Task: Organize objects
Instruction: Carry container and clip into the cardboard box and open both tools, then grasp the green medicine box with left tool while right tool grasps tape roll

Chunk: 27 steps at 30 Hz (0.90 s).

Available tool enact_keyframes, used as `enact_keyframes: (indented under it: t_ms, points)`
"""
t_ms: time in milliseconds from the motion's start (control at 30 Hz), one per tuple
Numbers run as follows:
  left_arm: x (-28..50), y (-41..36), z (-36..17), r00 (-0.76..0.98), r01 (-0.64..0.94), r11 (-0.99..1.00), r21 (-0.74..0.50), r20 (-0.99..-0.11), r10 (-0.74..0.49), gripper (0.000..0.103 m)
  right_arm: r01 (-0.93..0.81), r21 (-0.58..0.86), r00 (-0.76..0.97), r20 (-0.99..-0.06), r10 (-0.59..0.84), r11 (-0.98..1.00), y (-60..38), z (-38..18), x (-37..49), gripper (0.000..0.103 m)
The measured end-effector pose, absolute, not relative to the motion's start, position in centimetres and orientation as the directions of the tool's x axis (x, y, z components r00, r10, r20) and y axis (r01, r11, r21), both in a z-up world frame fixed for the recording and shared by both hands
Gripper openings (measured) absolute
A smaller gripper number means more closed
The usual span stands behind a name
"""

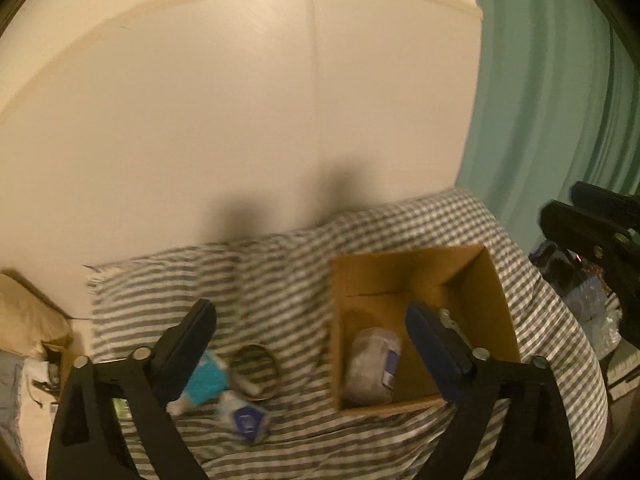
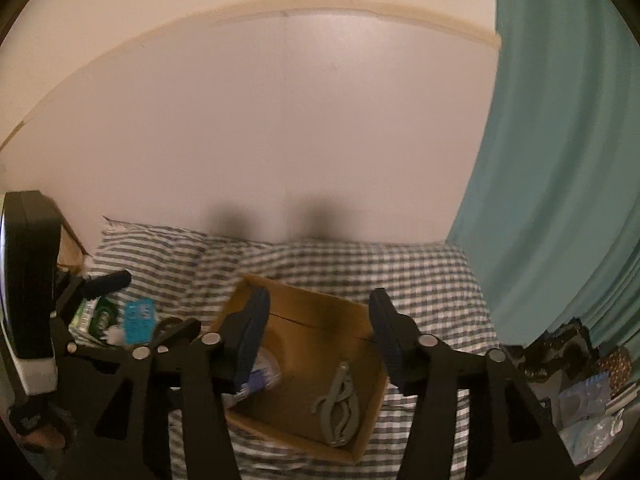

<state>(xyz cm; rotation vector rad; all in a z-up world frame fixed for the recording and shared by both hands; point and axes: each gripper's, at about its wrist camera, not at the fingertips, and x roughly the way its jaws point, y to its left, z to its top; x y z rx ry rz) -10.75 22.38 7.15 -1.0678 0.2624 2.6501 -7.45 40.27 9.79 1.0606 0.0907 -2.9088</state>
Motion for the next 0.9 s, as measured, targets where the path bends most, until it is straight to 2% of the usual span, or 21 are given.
enact_keyframes:
  t_ms: [133,233,567,733,900]
  points:
    - [-9.1,17.8,9.5,-0.714,-0.295,-0.954,0.056,-0.676,0.181,0.103,0.096,-0.077,-0.792,-0.61,-0.03,-0.992,37.1,13.2,-4.6,0.066]
    - [-8.1,14.3,10.4,-0.723,-0.257,-0.965,0.055,-0.673,0.155,0.103,0.114,-0.087,-0.806,-0.59,-0.041,-0.99,34.7,15.1,-2.6,0.081]
    - [-5.6,2.2,11.6,-0.755,-0.135,-0.99,0.042,-0.651,0.075,0.103,0.161,-0.063,-0.792,-0.603,-0.091,-0.985,26.9,15.6,0.4,0.088]
    - [-5.5,-2.4,8.7,-0.75,-0.078,-0.994,0.076,-0.661,0.009,0.103,0.207,-0.073,-0.766,-0.632,-0.115,-0.976,21.6,13.3,-0.1,0.088]
    - [-6.4,-5.9,4.1,-0.715,-0.026,-0.998,0.055,-0.699,-0.02,0.103,0.227,-0.09,-0.735,-0.67,-0.11,-0.97,17.5,9.4,-1.7,0.088]
